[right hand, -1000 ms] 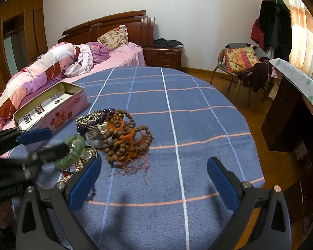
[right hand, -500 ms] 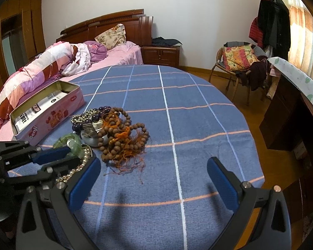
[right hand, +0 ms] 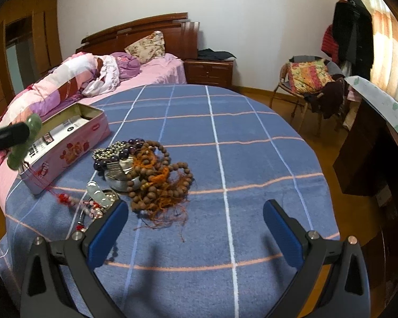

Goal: Organize jewelry
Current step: 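Grasp the green jade bangle from the jewelry pile with the left gripper, then lift the jade bangle toward the tin with the left gripper while the right gripper grasps a red-tasseled bead string, then lower the bangle into the tin with the left gripper while the right gripper drops the bead string in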

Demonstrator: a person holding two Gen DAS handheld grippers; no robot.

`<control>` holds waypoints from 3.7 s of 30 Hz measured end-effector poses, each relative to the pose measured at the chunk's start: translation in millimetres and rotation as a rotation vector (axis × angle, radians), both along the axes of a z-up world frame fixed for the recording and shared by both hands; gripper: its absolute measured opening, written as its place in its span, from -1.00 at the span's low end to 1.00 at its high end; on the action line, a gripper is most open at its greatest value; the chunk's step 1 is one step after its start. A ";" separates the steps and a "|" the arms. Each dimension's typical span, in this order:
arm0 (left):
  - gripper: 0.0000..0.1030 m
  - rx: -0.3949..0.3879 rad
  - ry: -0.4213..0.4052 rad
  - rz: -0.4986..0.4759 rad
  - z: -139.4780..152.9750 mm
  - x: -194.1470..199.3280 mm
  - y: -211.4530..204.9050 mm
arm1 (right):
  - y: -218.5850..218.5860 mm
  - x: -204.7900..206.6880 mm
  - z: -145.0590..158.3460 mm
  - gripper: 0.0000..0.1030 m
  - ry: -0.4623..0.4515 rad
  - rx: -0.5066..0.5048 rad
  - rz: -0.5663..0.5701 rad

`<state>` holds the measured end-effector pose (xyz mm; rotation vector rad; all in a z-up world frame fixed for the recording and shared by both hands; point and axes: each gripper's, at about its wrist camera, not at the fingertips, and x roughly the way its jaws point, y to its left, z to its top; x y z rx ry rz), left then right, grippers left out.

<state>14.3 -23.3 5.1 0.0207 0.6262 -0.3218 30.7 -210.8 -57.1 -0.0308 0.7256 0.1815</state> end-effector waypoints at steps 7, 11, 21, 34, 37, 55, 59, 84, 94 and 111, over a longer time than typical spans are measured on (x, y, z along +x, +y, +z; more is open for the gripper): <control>-0.91 0.008 -0.009 0.057 -2.7 0.3 15.0 | 25.7 -3.4 1.3 0.61 0.050 0.023 0.137; -0.91 -0.005 -0.012 0.064 -1.8 -2.4 21.6 | 53.5 -4.4 -1.8 0.37 0.073 -0.006 0.239; -0.91 -0.034 -0.006 0.060 -1.4 -1.1 27.0 | 125.6 4.0 -18.4 0.32 0.119 -0.139 0.482; -0.90 -0.062 -0.020 0.118 5.2 1.7 49.2 | 65.7 22.6 11.2 -0.88 0.064 0.052 0.299; -0.90 -0.058 -0.030 0.115 8.1 0.7 48.8 | 56.3 29.7 20.9 -0.88 0.049 0.072 0.269; -0.91 -0.075 -0.067 0.173 20.4 2.6 72.7 | 51.0 40.2 61.0 -0.88 -0.052 0.059 0.218; -0.91 -0.052 -0.076 0.168 22.6 4.7 70.2 | 56.8 38.9 68.9 -0.88 -0.071 0.055 0.250; -0.91 0.027 -0.109 0.251 28.8 56.6 109.7 | 163.1 73.5 119.4 -0.88 -0.166 0.007 0.466; -0.91 0.035 -0.060 0.251 12.8 84.4 112.0 | 181.7 93.8 105.2 -0.88 -0.129 0.008 0.477; -0.91 0.074 0.022 0.211 -13.6 108.9 91.9 | 180.3 121.3 68.6 -0.88 -0.030 -0.018 0.446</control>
